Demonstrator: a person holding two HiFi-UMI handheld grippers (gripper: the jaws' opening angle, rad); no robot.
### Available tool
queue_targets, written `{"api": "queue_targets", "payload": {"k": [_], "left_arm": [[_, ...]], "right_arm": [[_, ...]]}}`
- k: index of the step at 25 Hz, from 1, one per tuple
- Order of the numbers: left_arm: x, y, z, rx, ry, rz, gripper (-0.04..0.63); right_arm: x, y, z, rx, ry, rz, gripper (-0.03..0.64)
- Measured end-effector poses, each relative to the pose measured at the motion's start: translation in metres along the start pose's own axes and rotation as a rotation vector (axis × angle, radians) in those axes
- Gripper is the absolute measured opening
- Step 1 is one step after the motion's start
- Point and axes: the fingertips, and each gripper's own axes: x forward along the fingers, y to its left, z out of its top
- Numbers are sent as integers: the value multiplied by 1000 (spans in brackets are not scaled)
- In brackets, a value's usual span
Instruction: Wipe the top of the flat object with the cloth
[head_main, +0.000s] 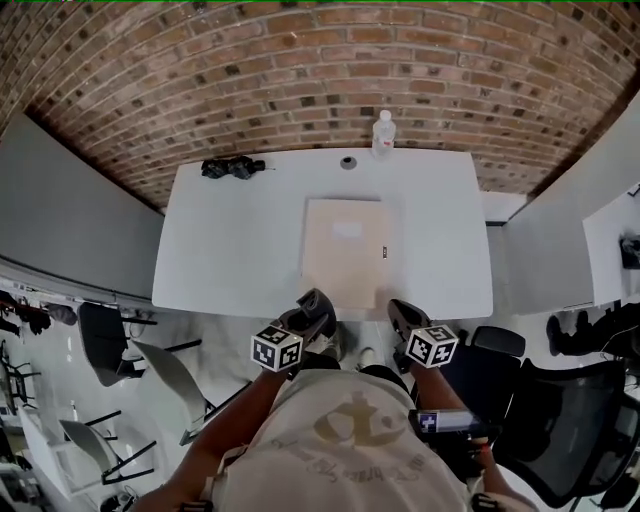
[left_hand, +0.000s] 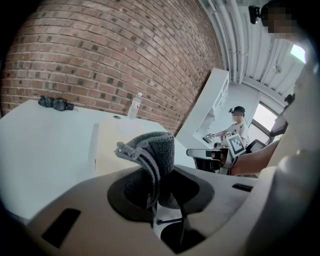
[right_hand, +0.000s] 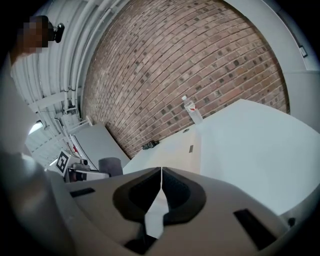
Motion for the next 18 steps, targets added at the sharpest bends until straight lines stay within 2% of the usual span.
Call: {"api": "queue_targets", "payload": {"k": [8,11,18], "left_arm": [[36,37,62,60,-19,-91,100],[41,55,84,56,-25,-127,100],[55,87,106,55,0,-181,100]], "right_arm": [[26,-17,44,-32,-34,-99,23],[42,-18,57,-38,-41,-137,23],[71,-24,67,-92,4,-215,23]]}}
